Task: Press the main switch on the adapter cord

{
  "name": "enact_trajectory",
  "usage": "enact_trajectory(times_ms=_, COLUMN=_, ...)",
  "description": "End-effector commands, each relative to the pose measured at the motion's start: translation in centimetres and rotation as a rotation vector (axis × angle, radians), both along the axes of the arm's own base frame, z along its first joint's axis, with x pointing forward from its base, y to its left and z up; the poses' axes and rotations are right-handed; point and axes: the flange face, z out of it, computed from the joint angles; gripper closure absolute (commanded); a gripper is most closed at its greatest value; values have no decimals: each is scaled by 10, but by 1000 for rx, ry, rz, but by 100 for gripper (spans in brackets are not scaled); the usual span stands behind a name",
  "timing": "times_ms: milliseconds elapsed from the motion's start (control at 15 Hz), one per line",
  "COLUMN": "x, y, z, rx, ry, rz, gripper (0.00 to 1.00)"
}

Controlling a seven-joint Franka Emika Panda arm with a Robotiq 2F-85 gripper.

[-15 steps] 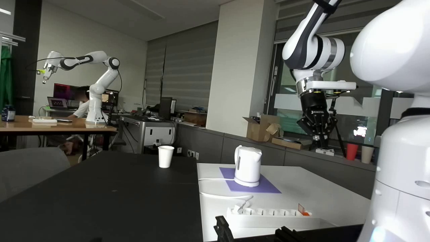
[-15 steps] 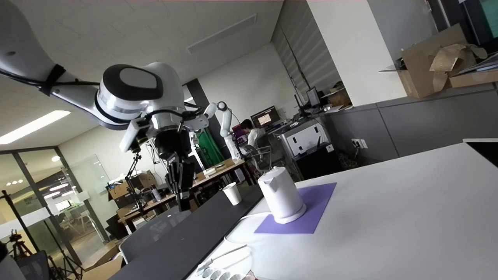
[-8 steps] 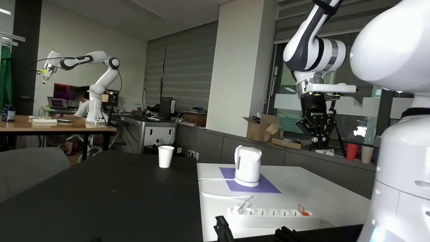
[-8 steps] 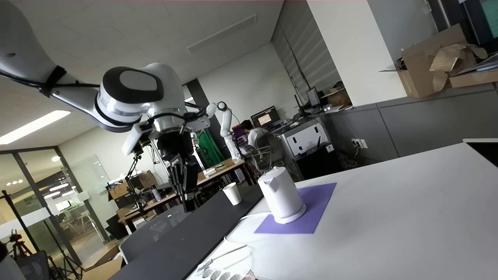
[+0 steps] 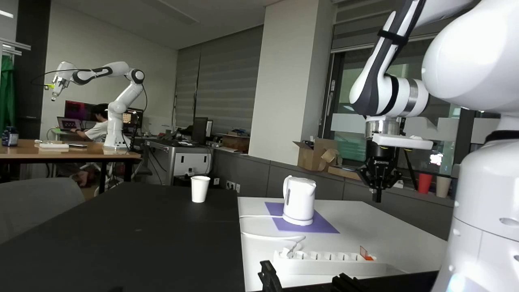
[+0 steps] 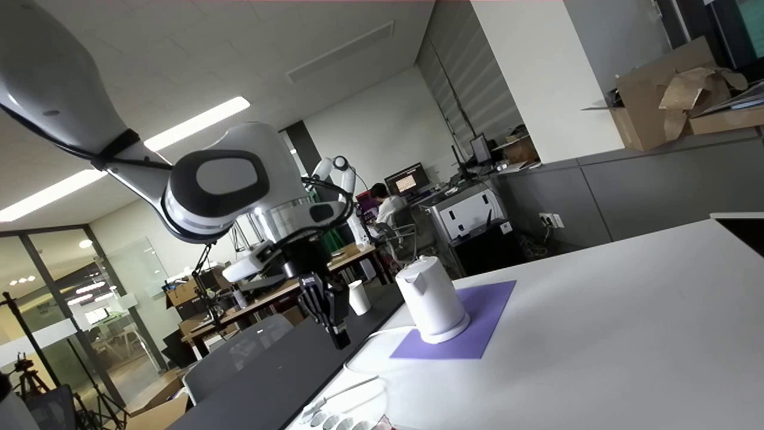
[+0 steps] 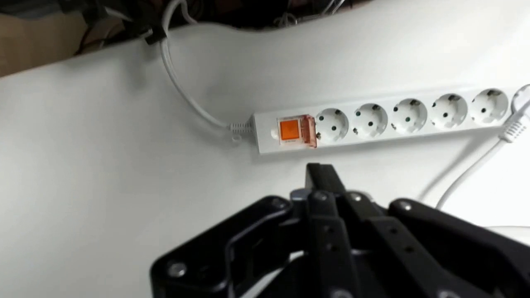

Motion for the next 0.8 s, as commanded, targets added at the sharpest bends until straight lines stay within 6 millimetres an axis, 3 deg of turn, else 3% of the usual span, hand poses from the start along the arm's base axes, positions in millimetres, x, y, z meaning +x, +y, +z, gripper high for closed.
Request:
enact_trajectory(times_ms=0, x=4, y=-9, z=-27, rx=18, ry=-53, rz=-20, gripper=100)
enact_trajectory(times_ms=733, x=0, y=-3, z=-116, rx=42, ry=38, rz=-6, gripper=100)
